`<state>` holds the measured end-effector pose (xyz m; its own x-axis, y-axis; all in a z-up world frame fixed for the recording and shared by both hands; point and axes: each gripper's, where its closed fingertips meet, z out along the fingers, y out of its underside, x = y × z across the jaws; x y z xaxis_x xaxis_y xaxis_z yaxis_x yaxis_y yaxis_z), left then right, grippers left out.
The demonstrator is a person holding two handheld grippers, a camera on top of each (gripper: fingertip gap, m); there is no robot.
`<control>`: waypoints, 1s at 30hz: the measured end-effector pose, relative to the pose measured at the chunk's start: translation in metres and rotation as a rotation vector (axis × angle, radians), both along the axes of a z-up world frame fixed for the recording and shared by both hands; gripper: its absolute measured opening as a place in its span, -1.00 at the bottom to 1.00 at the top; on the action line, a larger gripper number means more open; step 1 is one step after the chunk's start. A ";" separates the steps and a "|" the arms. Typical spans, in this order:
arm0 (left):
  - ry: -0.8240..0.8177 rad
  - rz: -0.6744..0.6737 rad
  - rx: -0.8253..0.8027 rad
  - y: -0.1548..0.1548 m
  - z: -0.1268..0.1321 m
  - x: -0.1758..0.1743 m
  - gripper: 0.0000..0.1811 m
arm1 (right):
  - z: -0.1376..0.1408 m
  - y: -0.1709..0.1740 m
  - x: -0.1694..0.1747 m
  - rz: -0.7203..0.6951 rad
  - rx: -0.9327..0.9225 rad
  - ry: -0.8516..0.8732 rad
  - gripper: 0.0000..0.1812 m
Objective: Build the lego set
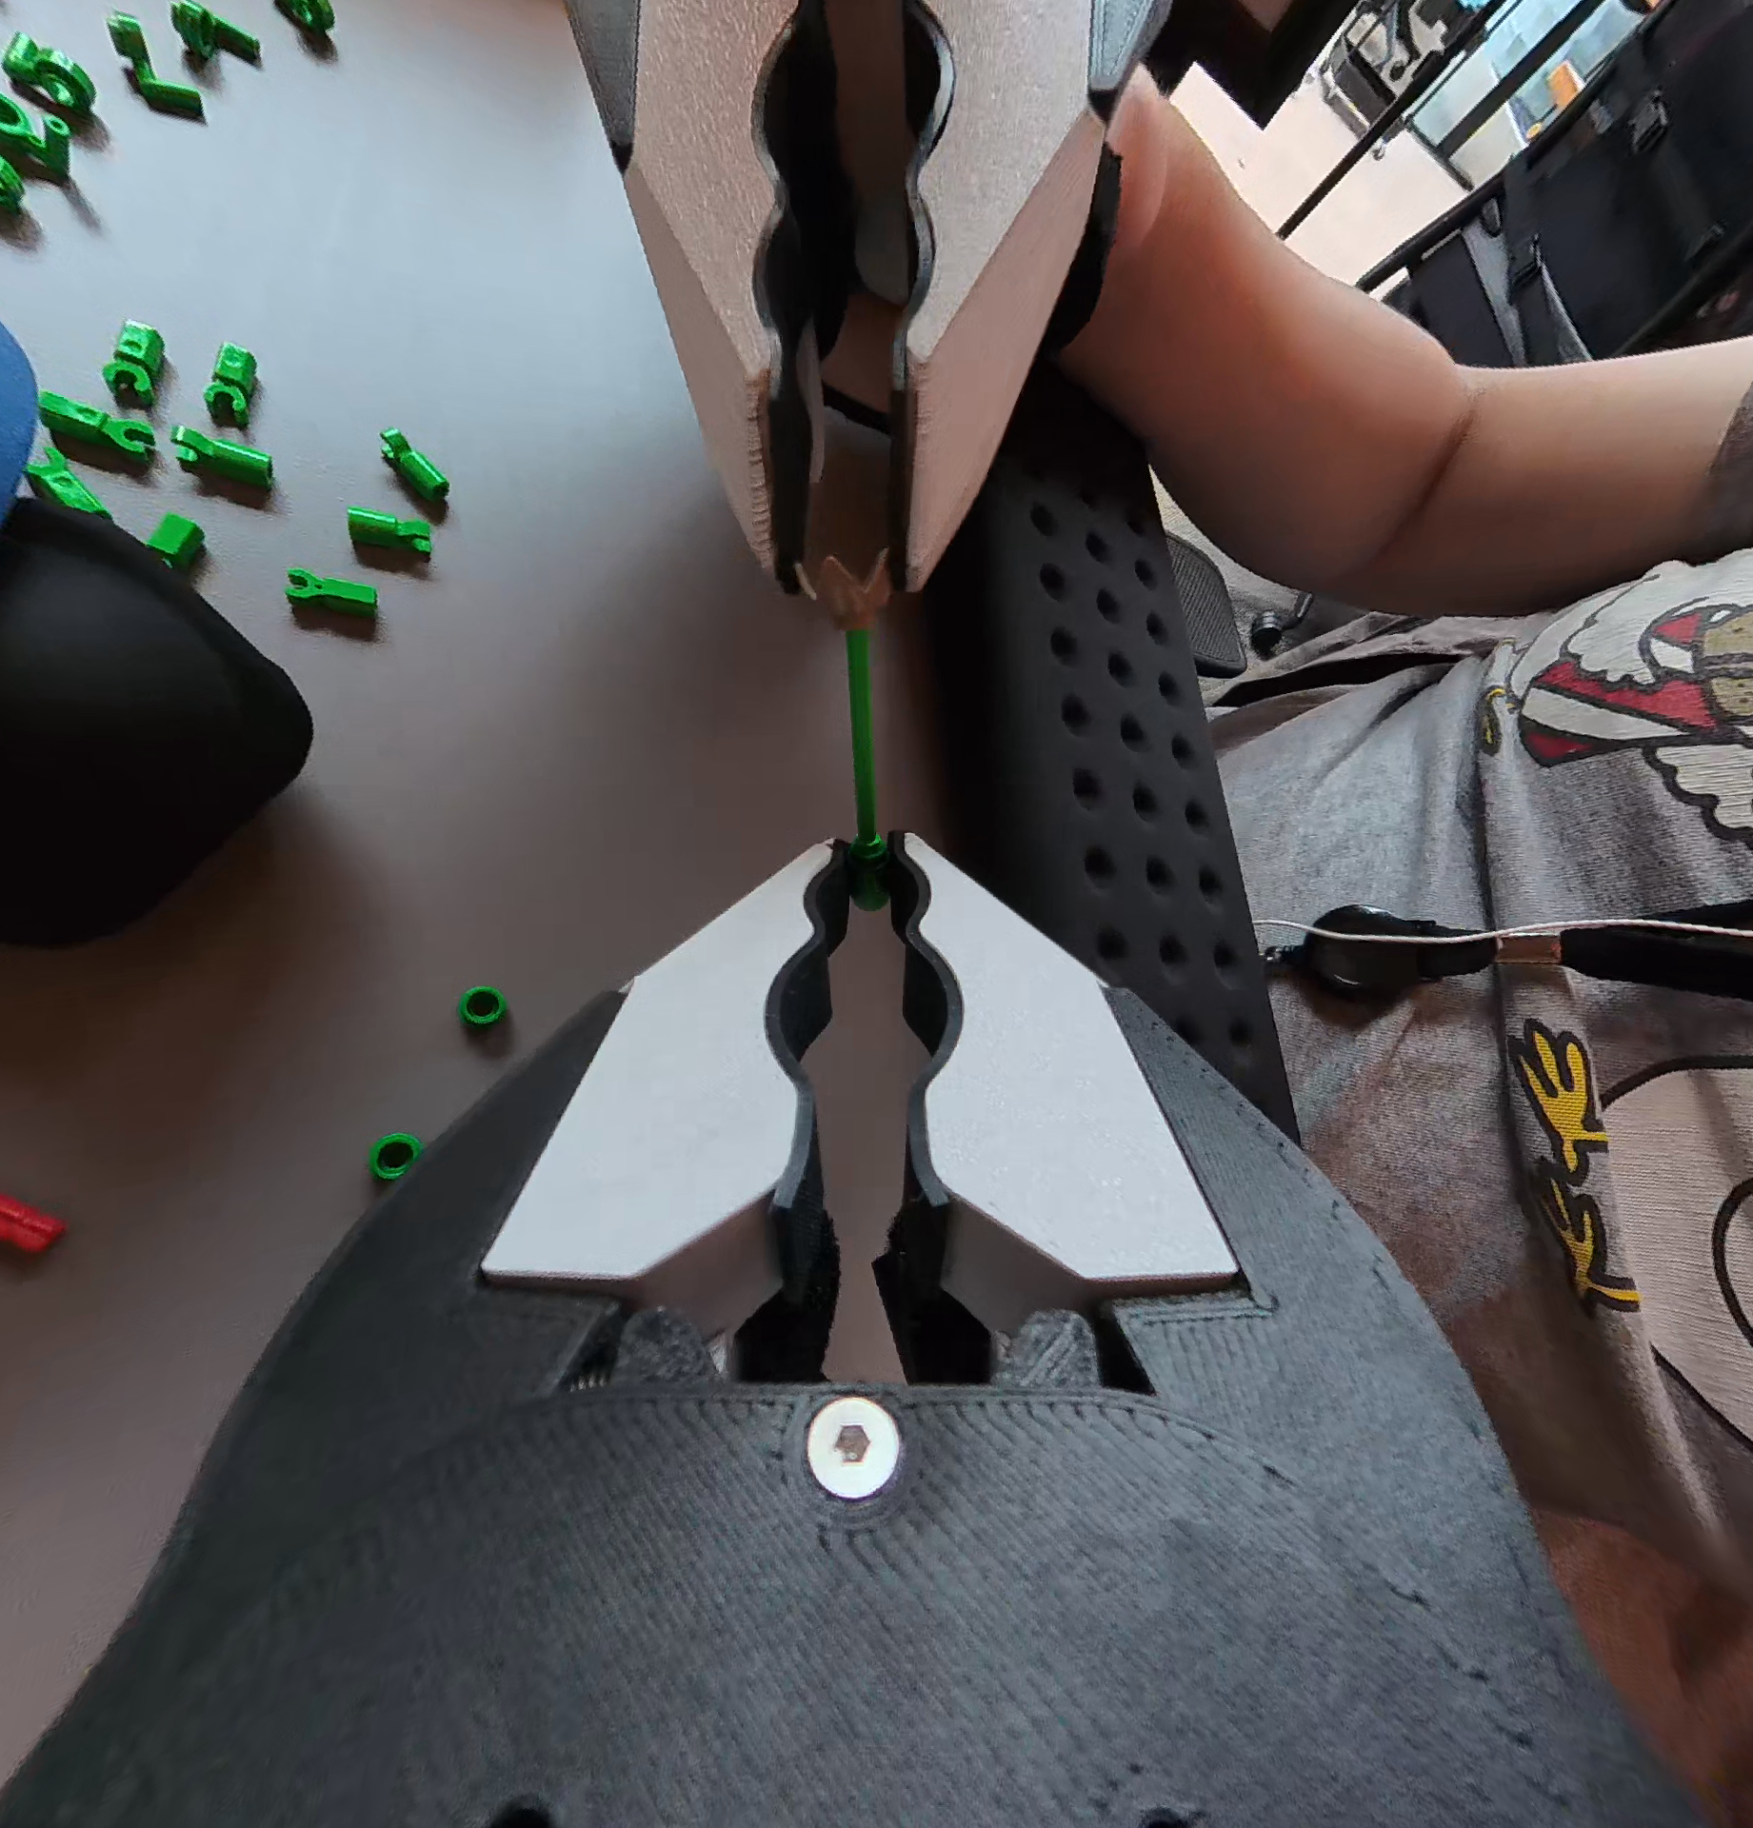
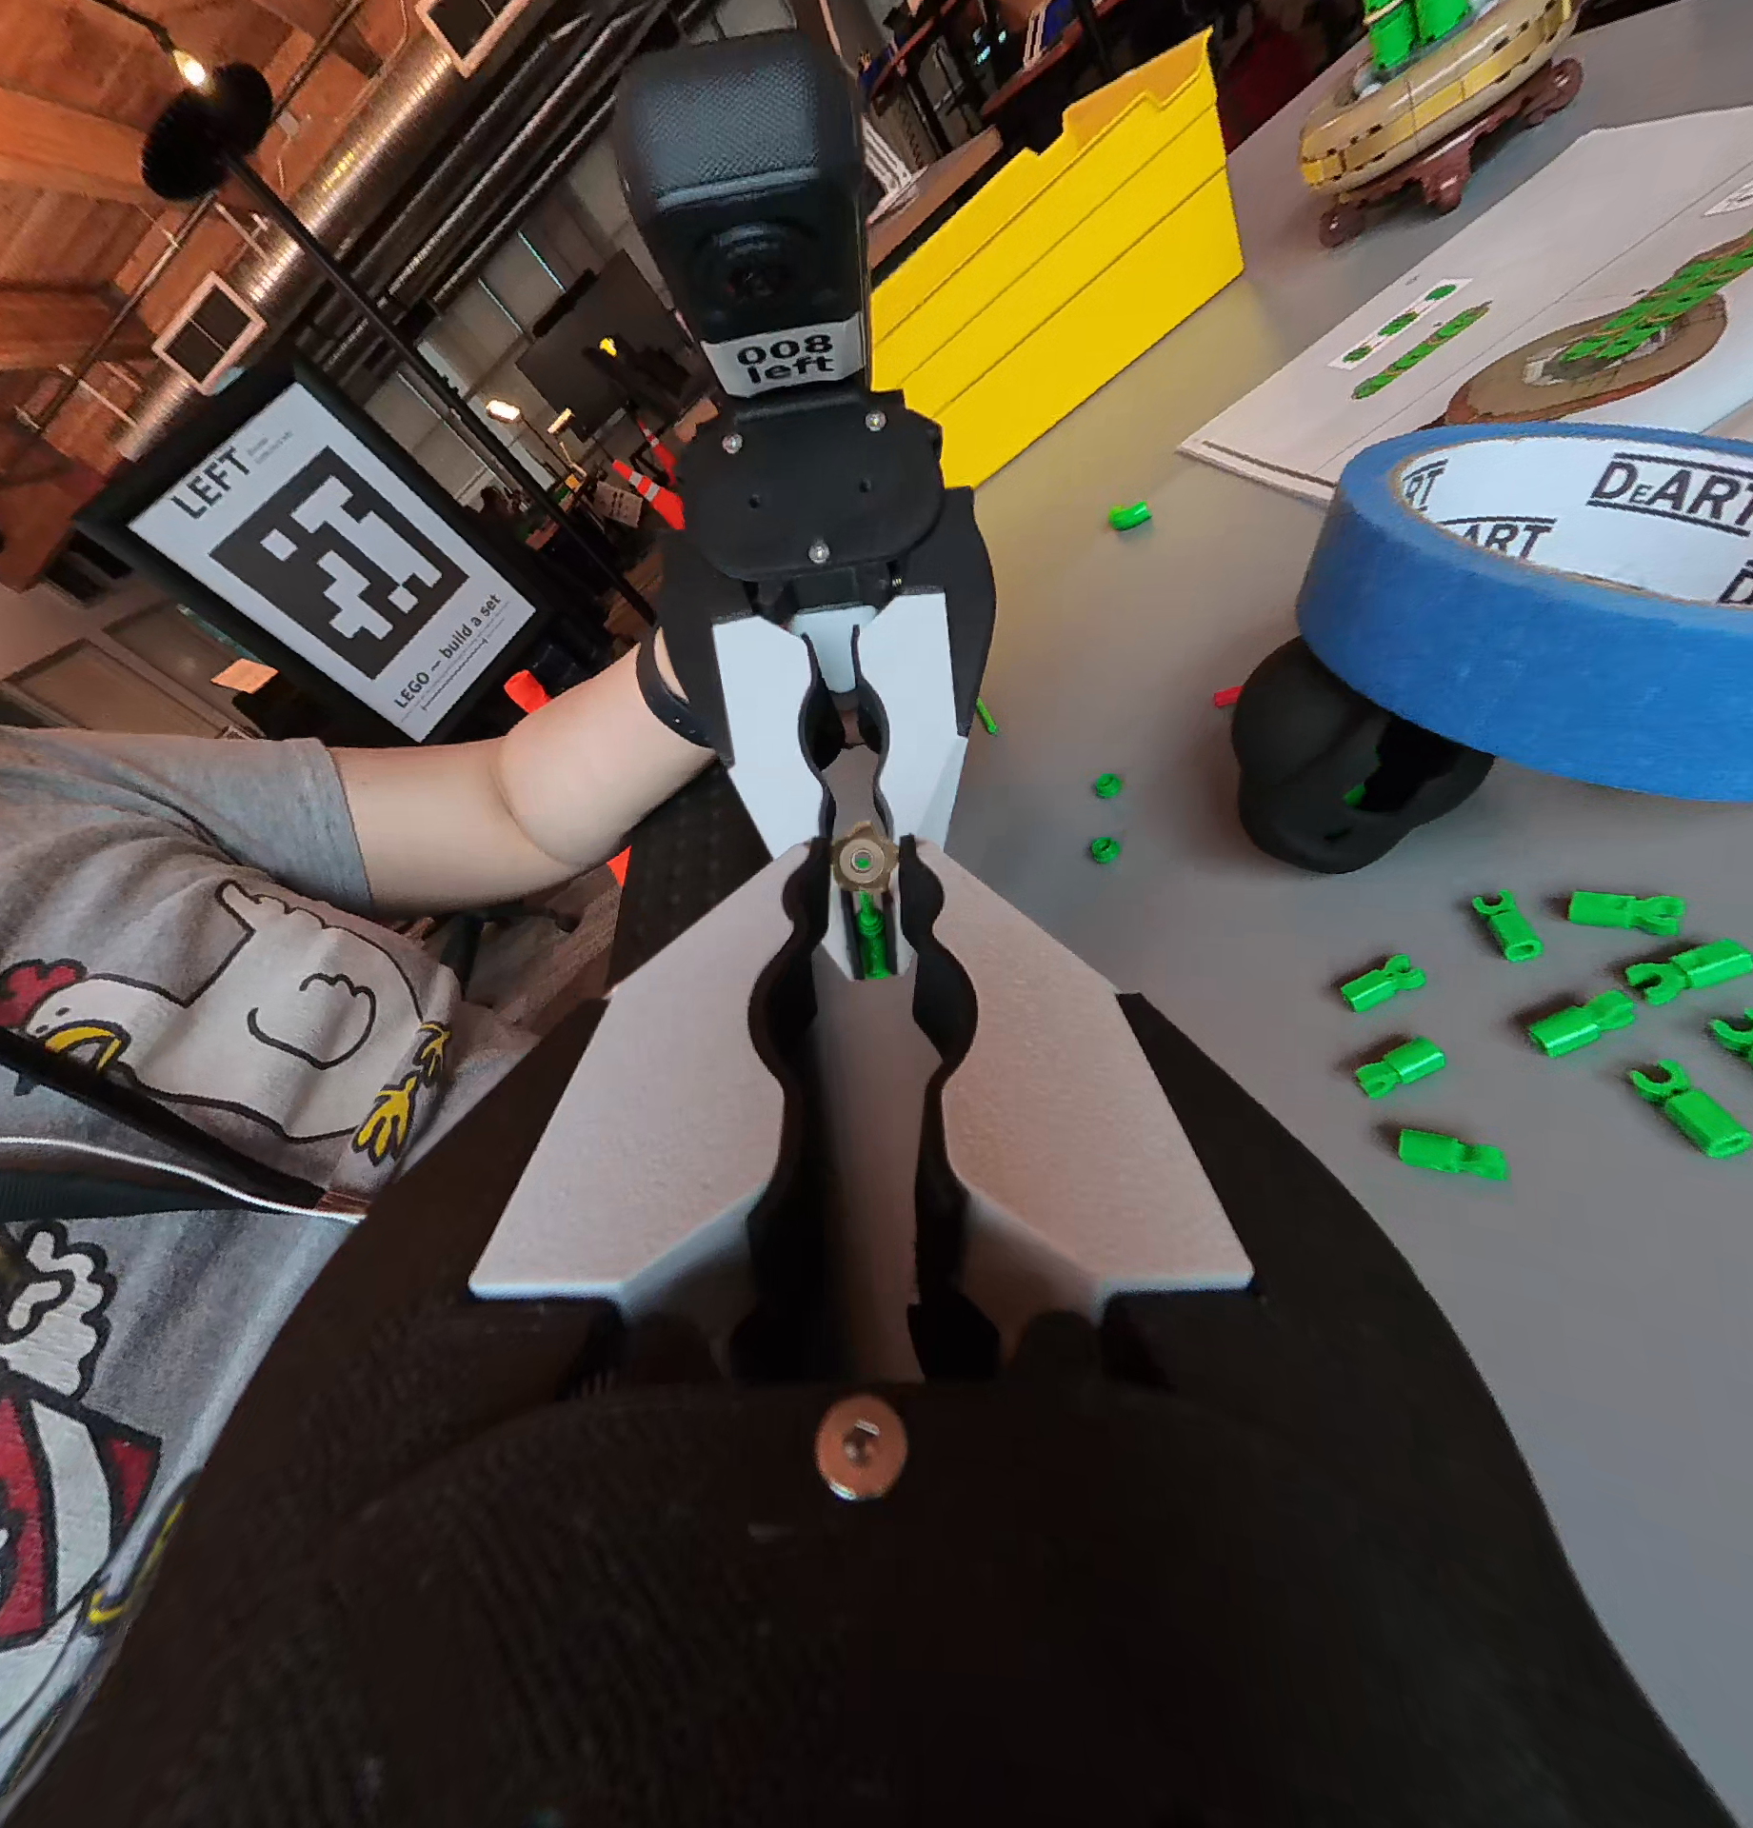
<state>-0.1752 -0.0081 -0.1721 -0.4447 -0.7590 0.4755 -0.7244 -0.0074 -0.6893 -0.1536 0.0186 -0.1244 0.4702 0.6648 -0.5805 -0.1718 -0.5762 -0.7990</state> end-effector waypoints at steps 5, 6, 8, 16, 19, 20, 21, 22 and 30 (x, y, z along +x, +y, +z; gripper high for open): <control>0.026 -0.014 0.000 -0.001 -0.005 -0.003 -0.94 | -0.007 -0.001 -0.003 0.018 -0.009 -0.035 -0.87; 0.033 -0.016 0.001 -0.001 -0.007 -0.003 -0.94 | -0.009 -0.002 -0.003 0.024 -0.018 -0.036 -0.87; 0.053 -0.023 -0.006 -0.002 -0.009 -0.006 -0.94 | -0.012 -0.002 -0.004 0.035 -0.023 -0.050 -0.87; 0.137 -0.088 -0.006 -0.009 -0.026 -0.015 -0.94 | -0.035 -0.009 -0.009 0.096 -0.034 -0.184 -0.87; 0.131 -0.091 -0.002 -0.009 -0.026 -0.015 -0.94 | -0.035 -0.010 -0.010 0.097 -0.024 -0.181 -0.87; 0.129 -0.094 -0.006 -0.009 -0.026 -0.016 -0.94 | -0.035 -0.010 -0.010 0.102 -0.021 -0.180 -0.87; 0.127 -0.102 -0.010 -0.010 -0.026 -0.017 -0.94 | -0.035 -0.011 -0.011 0.112 -0.019 -0.180 -0.87; 0.123 -0.108 -0.012 -0.011 -0.026 -0.018 -0.94 | -0.035 -0.013 -0.012 0.123 -0.018 -0.179 -0.87; 0.066 -0.093 0.012 -0.011 -0.025 -0.016 -0.95 | -0.028 -0.016 -0.017 0.134 0.068 -0.191 -0.87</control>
<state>-0.1914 -0.0188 -0.1972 -0.4812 -0.7219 0.4974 -0.7656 0.0696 -0.6396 -0.1705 0.0027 -0.1527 0.4716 0.7634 -0.4413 0.0605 -0.5273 -0.8475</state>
